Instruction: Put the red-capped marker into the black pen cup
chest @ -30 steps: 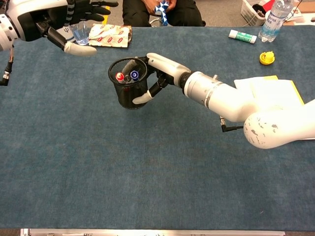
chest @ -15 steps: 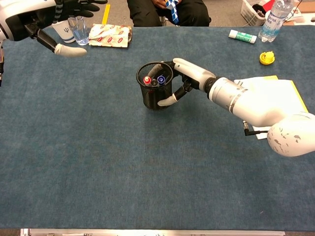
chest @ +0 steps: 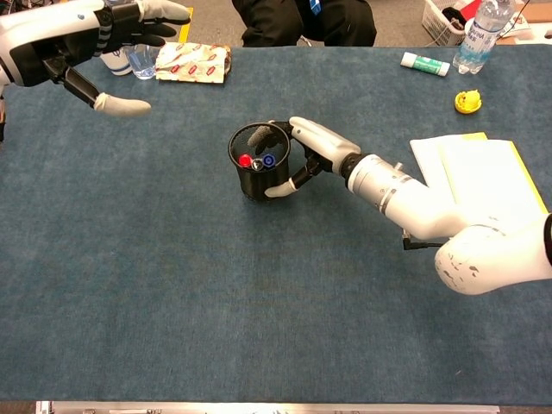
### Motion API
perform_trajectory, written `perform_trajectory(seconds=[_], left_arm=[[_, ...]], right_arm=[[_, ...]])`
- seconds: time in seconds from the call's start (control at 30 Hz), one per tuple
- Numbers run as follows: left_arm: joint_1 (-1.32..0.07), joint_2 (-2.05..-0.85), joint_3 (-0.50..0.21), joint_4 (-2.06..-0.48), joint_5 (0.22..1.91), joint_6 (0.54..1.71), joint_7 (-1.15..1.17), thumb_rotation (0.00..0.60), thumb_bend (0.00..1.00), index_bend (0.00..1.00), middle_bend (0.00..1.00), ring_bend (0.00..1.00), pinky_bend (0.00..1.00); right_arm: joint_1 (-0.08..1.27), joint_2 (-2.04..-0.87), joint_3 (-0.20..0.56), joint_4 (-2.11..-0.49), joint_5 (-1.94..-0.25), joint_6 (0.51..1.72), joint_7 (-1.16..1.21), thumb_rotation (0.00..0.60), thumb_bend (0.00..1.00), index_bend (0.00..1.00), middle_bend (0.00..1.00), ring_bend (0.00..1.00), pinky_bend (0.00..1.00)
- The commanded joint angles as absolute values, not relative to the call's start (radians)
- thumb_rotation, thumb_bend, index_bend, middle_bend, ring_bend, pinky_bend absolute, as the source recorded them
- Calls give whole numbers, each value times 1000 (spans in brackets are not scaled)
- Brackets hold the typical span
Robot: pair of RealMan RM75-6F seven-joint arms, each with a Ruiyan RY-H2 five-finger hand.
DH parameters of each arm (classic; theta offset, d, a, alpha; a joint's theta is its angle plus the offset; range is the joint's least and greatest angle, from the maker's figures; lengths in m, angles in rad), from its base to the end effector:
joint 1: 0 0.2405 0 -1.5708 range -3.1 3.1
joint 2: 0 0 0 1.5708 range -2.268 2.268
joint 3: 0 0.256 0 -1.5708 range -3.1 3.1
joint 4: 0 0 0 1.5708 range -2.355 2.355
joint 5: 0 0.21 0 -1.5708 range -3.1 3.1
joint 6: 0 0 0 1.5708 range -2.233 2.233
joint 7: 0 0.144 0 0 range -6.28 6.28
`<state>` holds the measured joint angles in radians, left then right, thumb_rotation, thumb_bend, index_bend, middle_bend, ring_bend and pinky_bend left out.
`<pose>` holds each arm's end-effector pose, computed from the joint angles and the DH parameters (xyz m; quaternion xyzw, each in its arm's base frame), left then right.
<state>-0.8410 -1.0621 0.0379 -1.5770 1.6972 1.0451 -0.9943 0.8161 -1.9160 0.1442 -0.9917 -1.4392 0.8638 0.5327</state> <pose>-0.1479 0.3345 0.1063 -0.6870 -0.5369 -0.4736 0.1245 -0.1230 -0.3392 -0.1210 0.6675 -0.5526 0.4596 0.1944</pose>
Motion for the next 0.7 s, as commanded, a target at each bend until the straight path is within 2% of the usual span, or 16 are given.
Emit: perform_trajectory(seconds=[0.03, 0.13, 0.3, 0.47, 0.7], left_arm=[[-840, -1062, 38, -1575, 1699, 1047, -1000, 600, 246, 0, 0, 0, 0], [-839, -1064, 39, -1569, 1701, 1048, -1004, 600, 246, 0, 0, 0, 0], [-837, -1071, 40, -1560, 1702, 1049, -1009, 600, 246, 0, 0, 0, 0], [-837, -1074, 41, -1556, 1707, 1049, -1013, 600, 246, 0, 0, 0, 0], [-836, -1074, 39, -1554, 1708, 1052, -1000, 600, 246, 0, 0, 0, 0]], right_arm=[[822, -1951, 133, -949, -1461, 878, 561, 600, 210, 347, 302, 189, 112], [823, -1967, 125, -922, -1472, 885, 569, 600, 121, 265, 249, 135, 48], [823, -1978, 117, -902, -1485, 898, 570, 600, 4, 23, 111, 18, 0], [819, -1968, 110, -911, -1495, 908, 574, 600, 0, 0, 7, 0, 0], [802, -1888, 98, -988, -1505, 926, 552, 600, 0, 0, 0, 0, 0]])
